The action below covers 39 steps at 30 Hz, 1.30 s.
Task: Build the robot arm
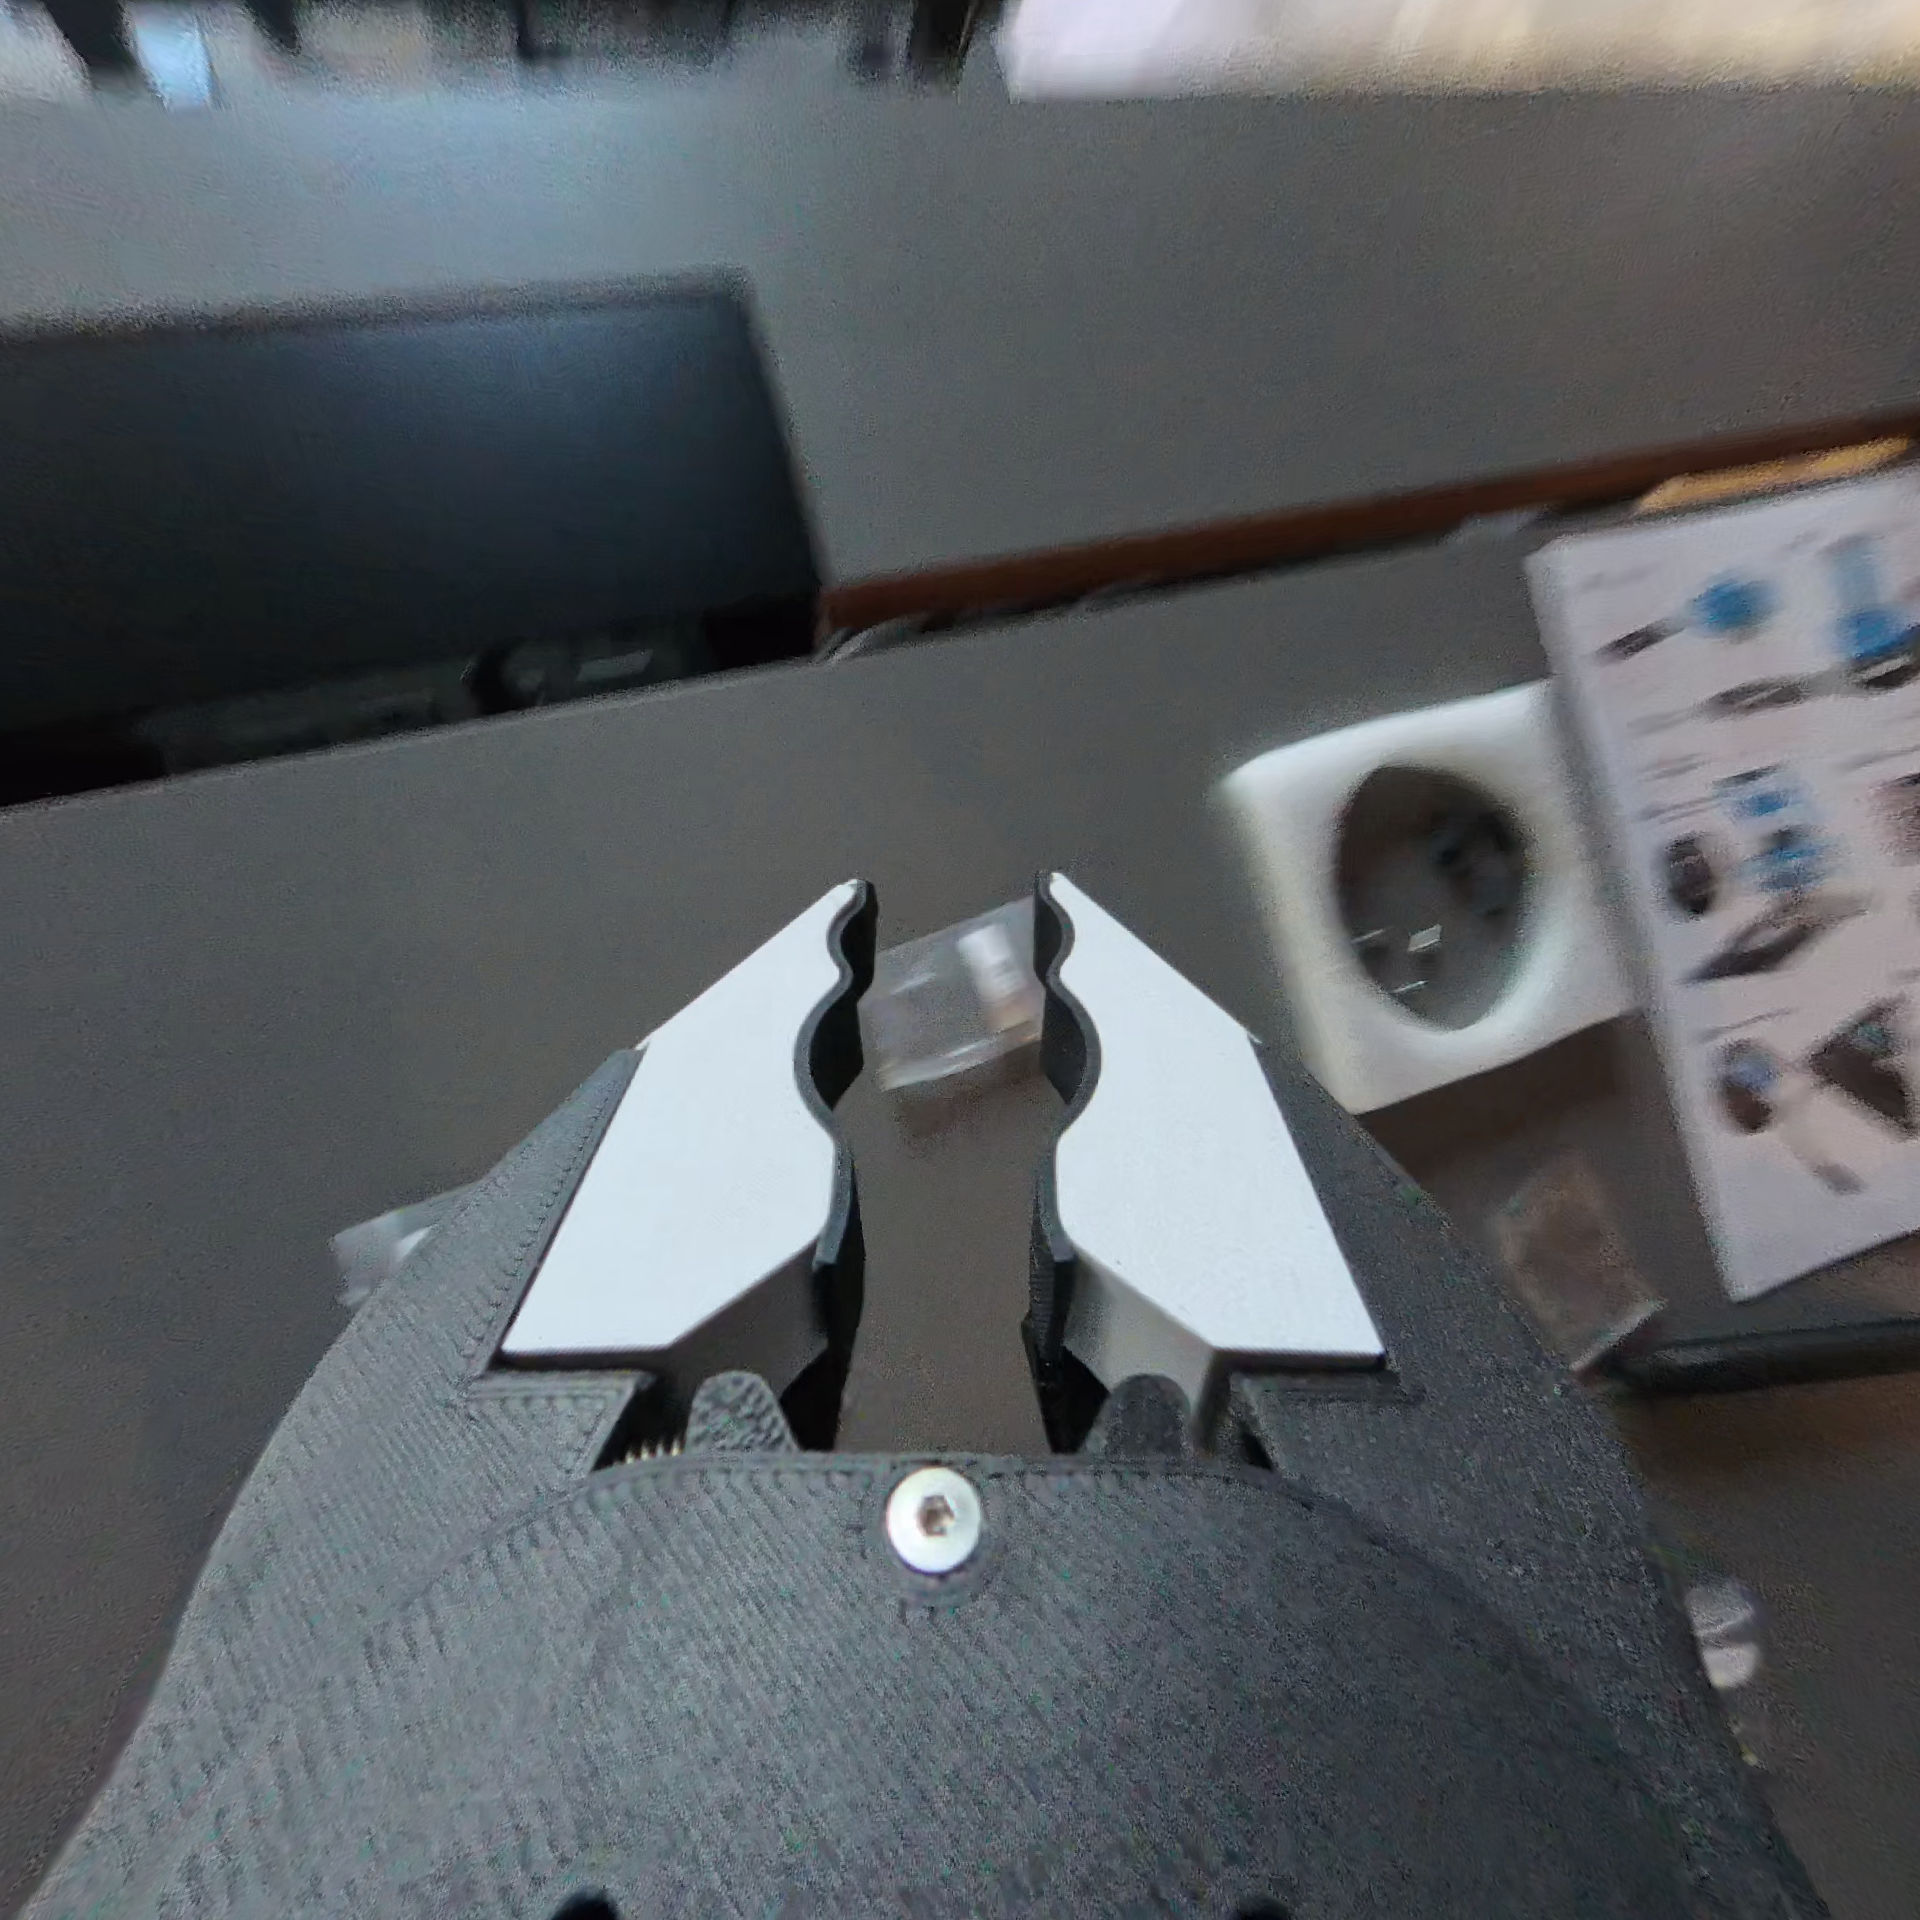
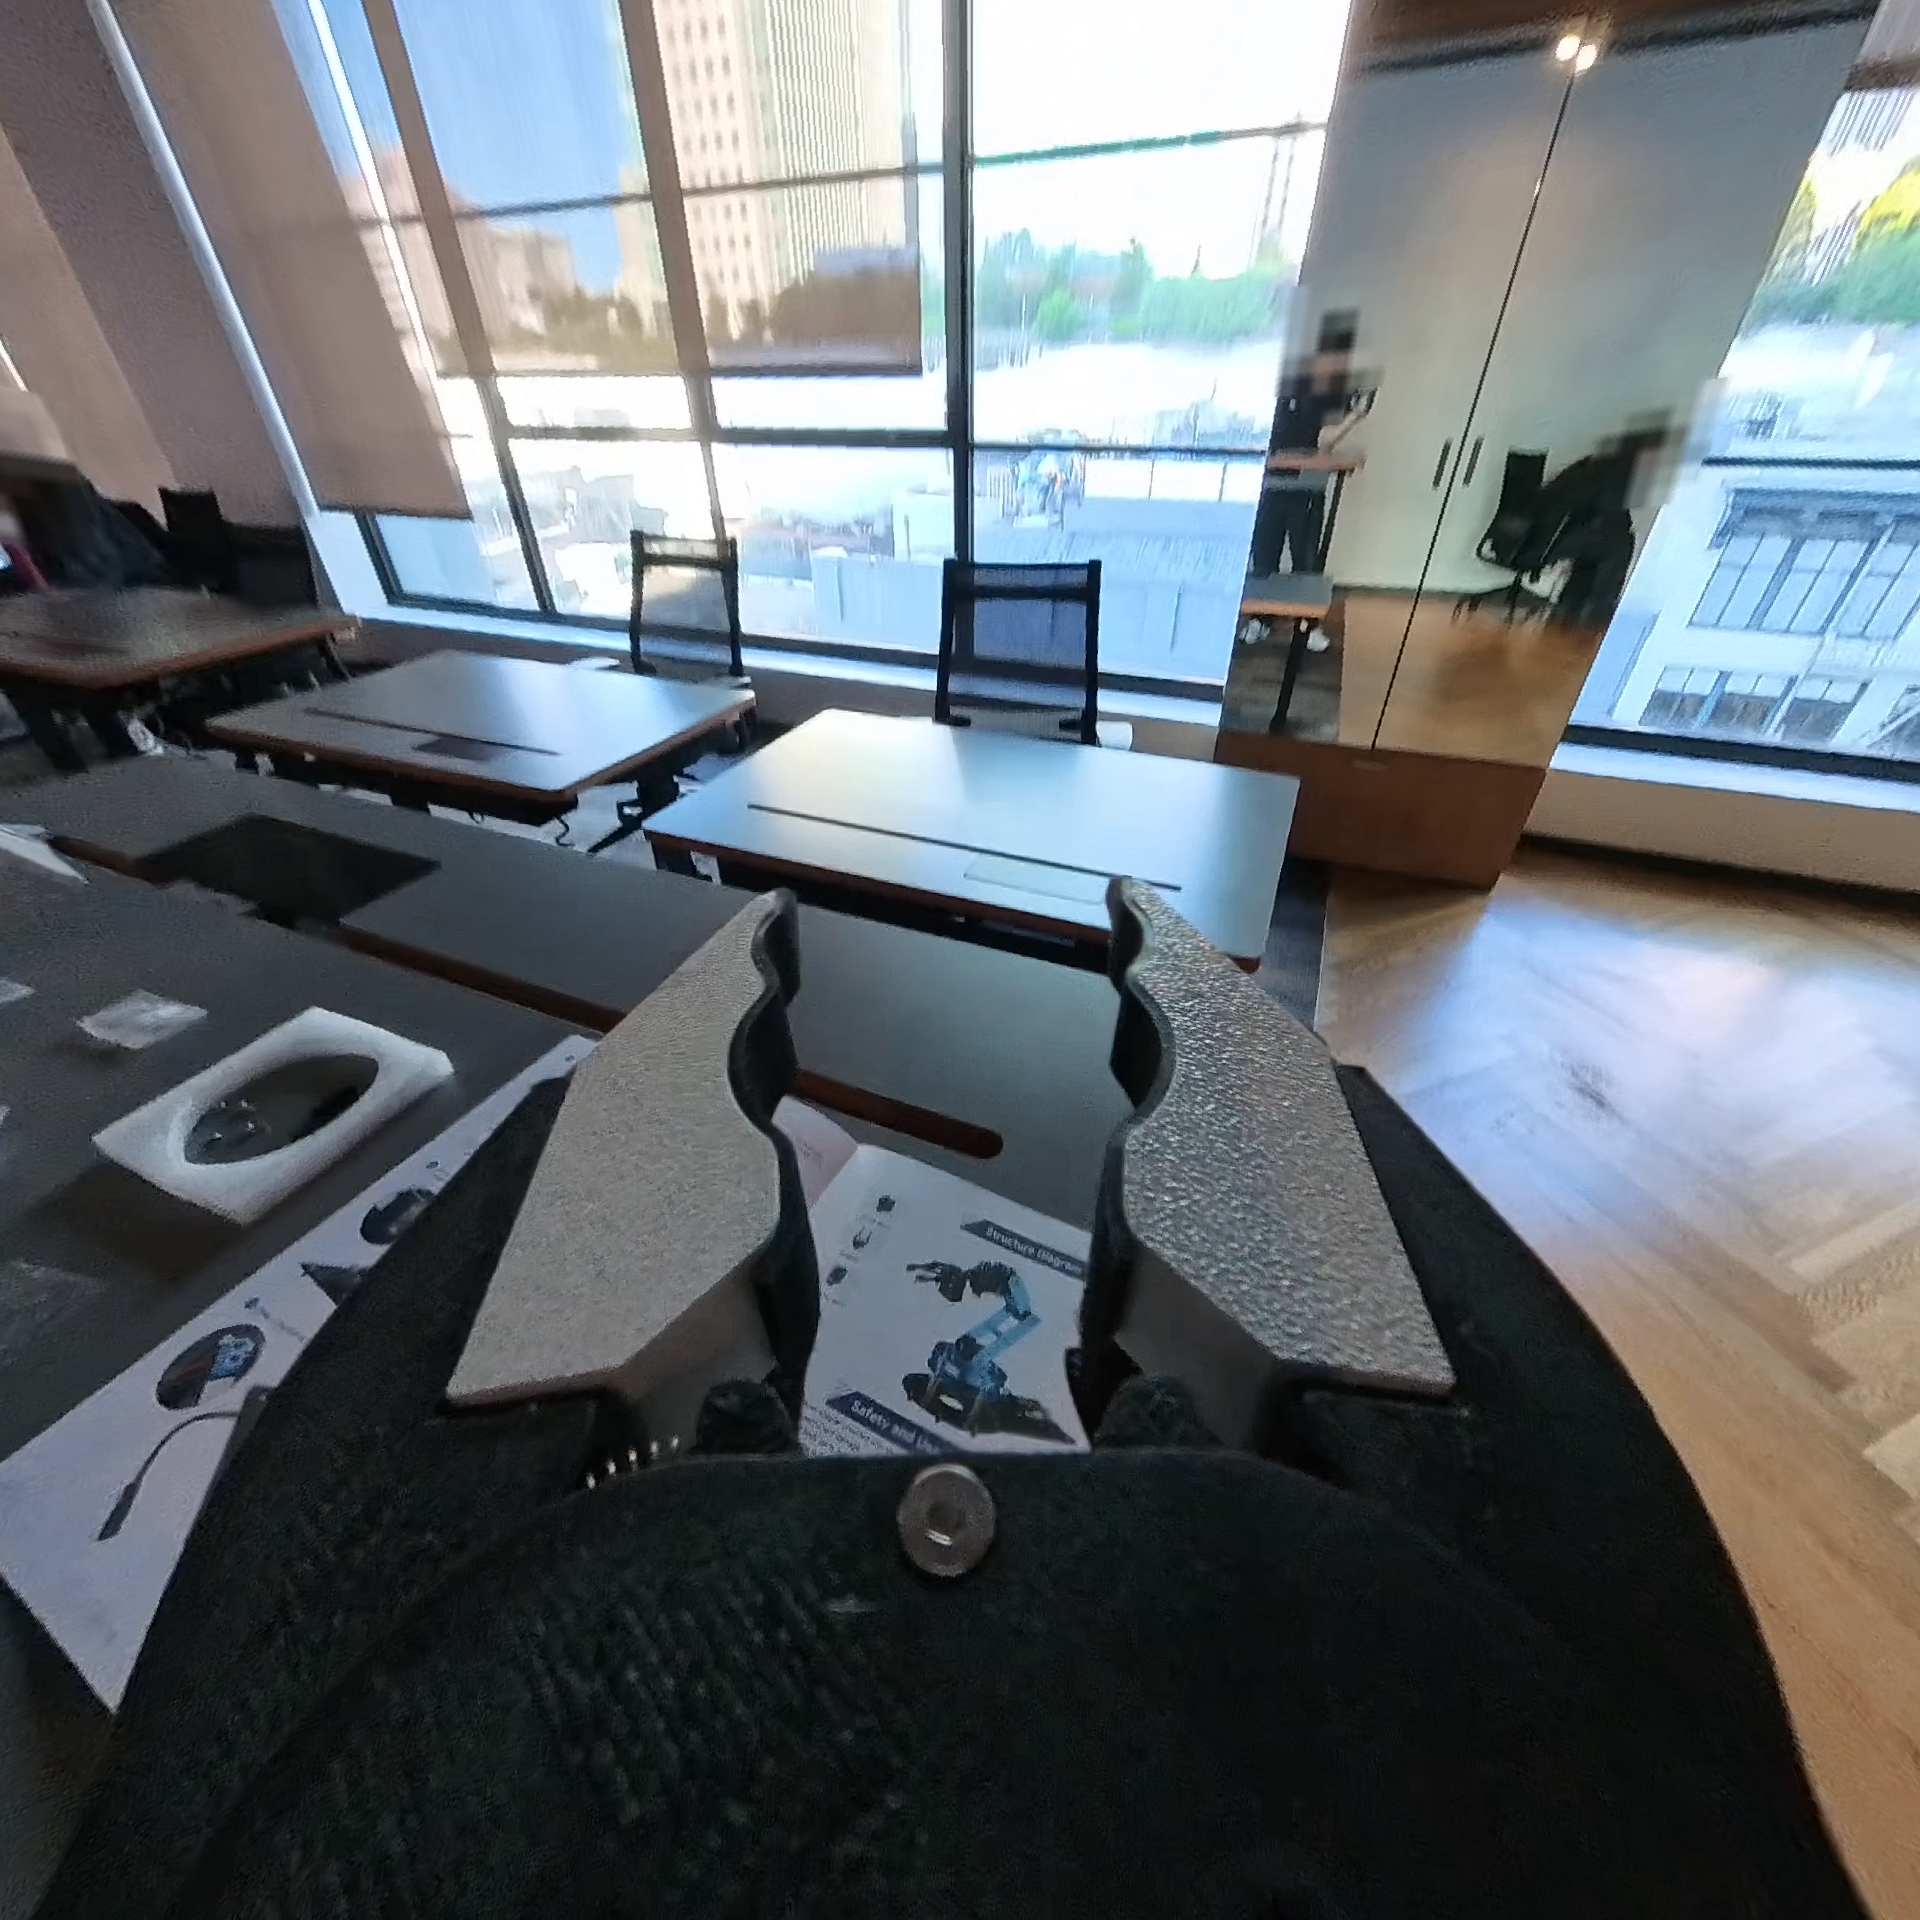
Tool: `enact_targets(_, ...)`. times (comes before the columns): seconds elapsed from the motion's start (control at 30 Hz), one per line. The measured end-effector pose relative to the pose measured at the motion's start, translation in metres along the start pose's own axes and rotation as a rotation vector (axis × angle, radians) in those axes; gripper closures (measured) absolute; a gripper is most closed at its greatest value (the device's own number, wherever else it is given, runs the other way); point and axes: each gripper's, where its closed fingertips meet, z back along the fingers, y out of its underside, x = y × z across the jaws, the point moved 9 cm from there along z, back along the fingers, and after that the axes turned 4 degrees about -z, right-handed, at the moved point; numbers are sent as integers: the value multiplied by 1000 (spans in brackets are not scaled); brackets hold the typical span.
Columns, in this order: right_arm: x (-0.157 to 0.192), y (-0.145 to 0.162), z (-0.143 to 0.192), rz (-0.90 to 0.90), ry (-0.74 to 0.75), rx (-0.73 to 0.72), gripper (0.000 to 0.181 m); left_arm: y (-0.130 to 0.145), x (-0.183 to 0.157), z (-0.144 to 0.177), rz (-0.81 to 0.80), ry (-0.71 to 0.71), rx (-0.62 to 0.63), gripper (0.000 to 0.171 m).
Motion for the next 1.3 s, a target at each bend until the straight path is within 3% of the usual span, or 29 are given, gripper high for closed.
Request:
enact_targets(0.17,0,11,-8,63,11,98,119,4,-109,48,-49,239,-494,136)
enact_targets(0.23,3,14,-15,90,32,150,119,12,-148,53,-30,343,-606,128)
enact_targets(0.3,10,14,-22,132,29,177,119,17,-180,47,30,479,-579,126)
enact_targets(0.37,13,9,-27,156,122,167,108,22,-203,36,103,597,-447,141)
enact_targets(0.43,19,2,-29,173,163,143,108,20,-219,32,145,679,-430,147)
enact_targets(0.53,29,-8,-30,100,85,76,129,13,-224,38,173,743,-456,147)
enact_targets(0.6,32,-12,-32,35,48,43,144,12,-221,47,148,678,-491,150)
enact_targets(0.7,35,-14,-38,-57,29,13,181,15,-214,56,126,552,-520,152)
enact_targets(0.83,58,-19,-48,-126,-112,-37,181,14,-208,69,165,574,-595,154)
enact_targets(1.03,74,-10,-72,26,-46,97,181,14,-198,71,183,523,-643,158)
enact_targets(1.3,85,-9,-83,-10,-124,129,181,15,-196,69,180,526,-617,158)
